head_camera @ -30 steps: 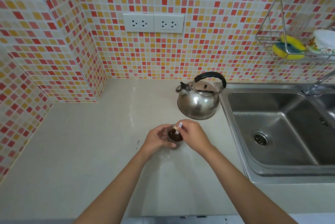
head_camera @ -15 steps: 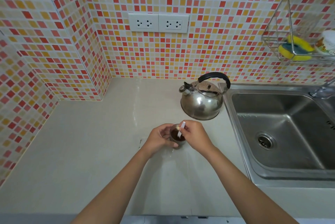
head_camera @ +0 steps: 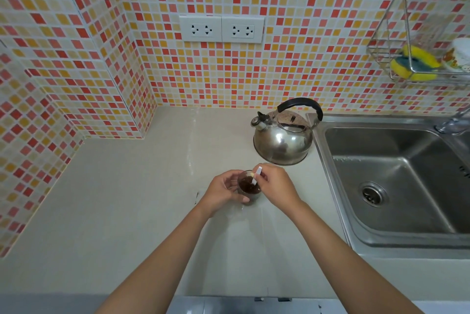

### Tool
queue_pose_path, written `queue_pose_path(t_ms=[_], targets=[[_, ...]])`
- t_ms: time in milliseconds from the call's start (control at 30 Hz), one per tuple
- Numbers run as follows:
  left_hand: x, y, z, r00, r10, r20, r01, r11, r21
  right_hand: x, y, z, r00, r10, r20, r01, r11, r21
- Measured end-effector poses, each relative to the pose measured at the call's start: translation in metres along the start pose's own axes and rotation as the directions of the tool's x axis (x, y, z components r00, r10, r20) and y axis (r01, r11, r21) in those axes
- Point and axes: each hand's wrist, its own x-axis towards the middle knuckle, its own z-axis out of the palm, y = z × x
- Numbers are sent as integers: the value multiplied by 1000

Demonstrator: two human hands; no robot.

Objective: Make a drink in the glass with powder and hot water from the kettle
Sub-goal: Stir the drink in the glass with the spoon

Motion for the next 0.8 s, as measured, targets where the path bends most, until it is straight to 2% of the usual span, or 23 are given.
queue_pose_path(t_ms=[100, 200, 300, 400, 533, 633, 733, 800], targets=[[0, 1, 0, 1000, -7, -6, 7, 1000, 1, -2, 2, 1, 998, 57, 9, -57, 998, 38], [0, 1, 0, 1000, -9, -2, 9, 1000, 12, -6, -4, 5, 999, 23, 49, -29, 992, 124], [1, 1, 0, 1000, -11, -7, 11, 1000, 21, -2, -4, 0, 1000, 2, 10, -2, 997, 72], [0, 2, 0, 1000, -17, -15, 17, 1000, 24, 0, 1, -3, 999, 52, -7, -52, 999, 9], [0, 1, 0, 1000, -7, -1, 7, 1000, 23, -5, -6, 4, 999, 23, 50, -27, 995, 92], [0, 2, 0, 1000, -9, -4, 9, 1000, 29, -1, -6, 2, 1000, -14, 26, 13, 999, 38], [0, 3, 0, 1000, -11, -8, 11, 999, 40, 0, 1, -2, 999, 31, -10, -32, 999, -17], [0, 3, 0, 1000, -9, -7, 10, 999, 40, -2, 1, 2, 998, 59, 15, -60, 996, 60]])
